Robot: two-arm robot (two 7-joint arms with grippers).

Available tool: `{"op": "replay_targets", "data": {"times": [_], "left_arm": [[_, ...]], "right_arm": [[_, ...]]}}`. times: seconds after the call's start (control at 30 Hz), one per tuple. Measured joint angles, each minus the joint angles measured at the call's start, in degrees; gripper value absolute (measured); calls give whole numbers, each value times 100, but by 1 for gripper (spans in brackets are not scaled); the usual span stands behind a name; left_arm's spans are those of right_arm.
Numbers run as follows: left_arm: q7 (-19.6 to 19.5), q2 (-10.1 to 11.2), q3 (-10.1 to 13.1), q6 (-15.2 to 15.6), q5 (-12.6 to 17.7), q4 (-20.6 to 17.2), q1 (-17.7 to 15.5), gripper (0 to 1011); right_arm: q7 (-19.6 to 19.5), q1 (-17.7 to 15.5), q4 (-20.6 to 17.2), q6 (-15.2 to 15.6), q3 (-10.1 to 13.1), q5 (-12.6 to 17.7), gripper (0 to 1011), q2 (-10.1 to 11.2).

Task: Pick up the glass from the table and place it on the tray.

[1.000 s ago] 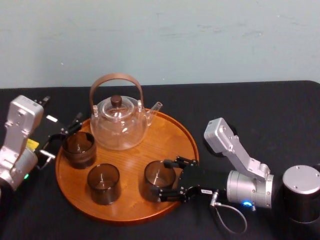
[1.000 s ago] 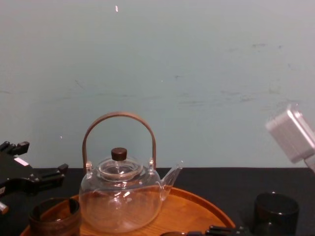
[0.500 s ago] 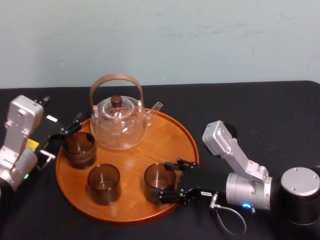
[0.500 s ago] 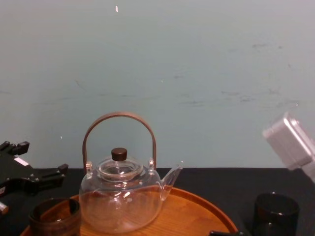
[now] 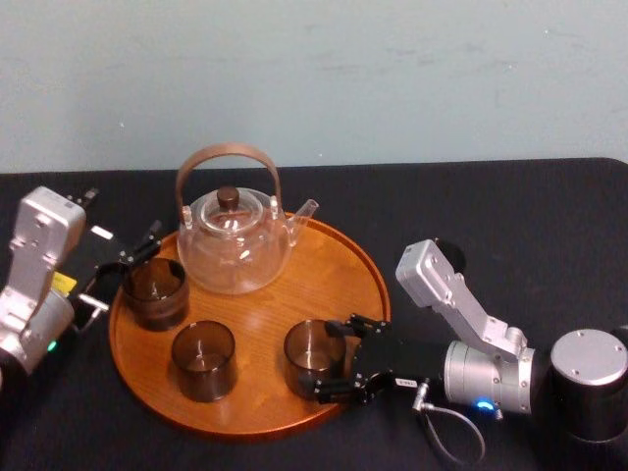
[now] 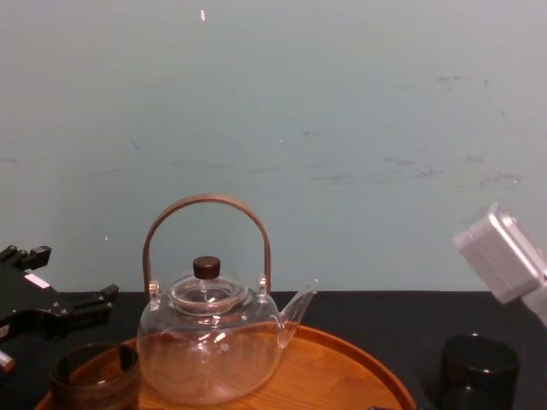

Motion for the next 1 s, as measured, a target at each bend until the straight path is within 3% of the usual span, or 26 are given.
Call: {"op": "replay_targets", "data": {"times": [0.13,0.7,1.0], "left_arm": [[0,0,0,0,0,0,0,1001],[0,0,0,0,0,0,0,1001],[0,0,0,0,0,0,0,1001]], "right_arm": [[0,0,0,1,1,1,1002,-1],[5,2,-2,-9,4,13,1002,-3],[103,-111,-141,-24,175,274,1002,148]]}}
